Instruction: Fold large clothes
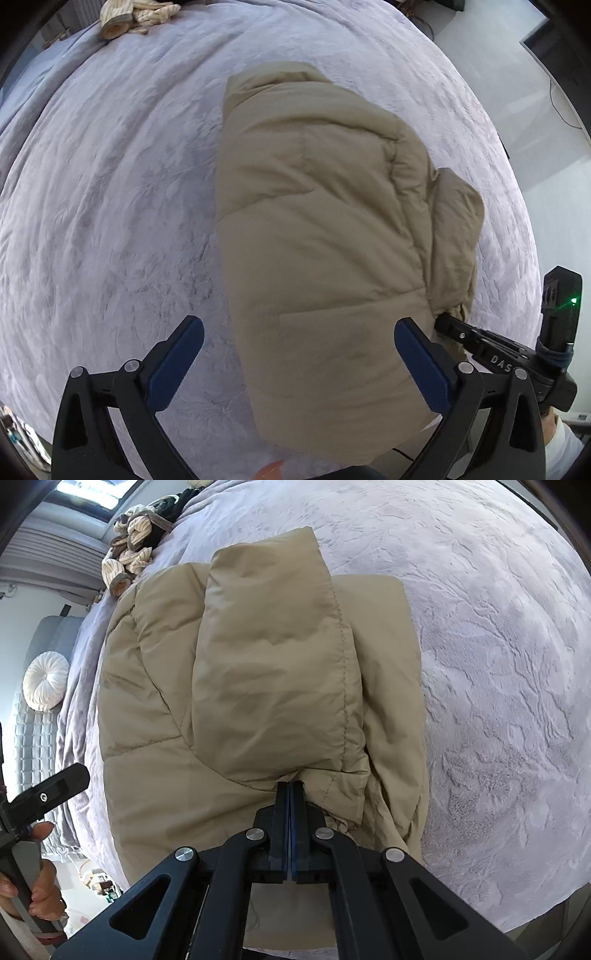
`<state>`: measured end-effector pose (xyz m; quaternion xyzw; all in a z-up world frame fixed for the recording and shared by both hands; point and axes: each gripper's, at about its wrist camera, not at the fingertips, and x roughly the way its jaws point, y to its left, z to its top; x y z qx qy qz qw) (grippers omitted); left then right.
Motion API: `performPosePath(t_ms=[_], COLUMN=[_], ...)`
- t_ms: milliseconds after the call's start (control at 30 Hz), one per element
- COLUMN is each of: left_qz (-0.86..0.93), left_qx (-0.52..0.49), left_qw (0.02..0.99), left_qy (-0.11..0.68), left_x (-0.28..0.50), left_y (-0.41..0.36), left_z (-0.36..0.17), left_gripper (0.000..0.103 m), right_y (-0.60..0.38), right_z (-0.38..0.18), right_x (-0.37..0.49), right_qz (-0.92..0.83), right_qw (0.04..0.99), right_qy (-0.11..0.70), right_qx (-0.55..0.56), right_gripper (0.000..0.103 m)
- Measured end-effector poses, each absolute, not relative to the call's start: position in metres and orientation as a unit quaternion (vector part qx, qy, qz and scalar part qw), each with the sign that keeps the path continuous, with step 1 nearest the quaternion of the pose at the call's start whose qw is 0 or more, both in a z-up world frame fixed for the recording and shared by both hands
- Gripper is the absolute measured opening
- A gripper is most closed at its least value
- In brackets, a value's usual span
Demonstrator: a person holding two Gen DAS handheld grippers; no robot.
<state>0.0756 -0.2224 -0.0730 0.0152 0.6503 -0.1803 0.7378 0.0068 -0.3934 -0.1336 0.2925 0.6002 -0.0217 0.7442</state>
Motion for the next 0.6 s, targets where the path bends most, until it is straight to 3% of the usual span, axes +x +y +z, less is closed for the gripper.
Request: performPosePath(t_ms=[167, 467, 600], left_qz=[-0.207, -0.233, -0.255], left_qx=[-0.030, -0.214, -0.223], left_qw=[0.737, 0.667, 0.650], left_qy=[0.642, 0.675, 0.680], left_x=[0.078, 0.098, 0.103], left_y=[-0.201, -0.158, -0.170], left_z=[-0.085, -0.147, -0.156], left_gripper=[0.103, 0.103, 0.103], right_y=[-0.393, -0.401, -0.409], right_z=[-0.132, -0.130, -0.124], right_x=[0.006, 0.010, 0.013], right_qz=[-0.018, -0.001, 0.008], right_qw=[0.744, 0.735, 0.725], right_qy=[0.600, 0.610, 0.619], right_qx=[0.293, 0.296, 0.301], right_gripper=[0.000, 0.000, 0.000])
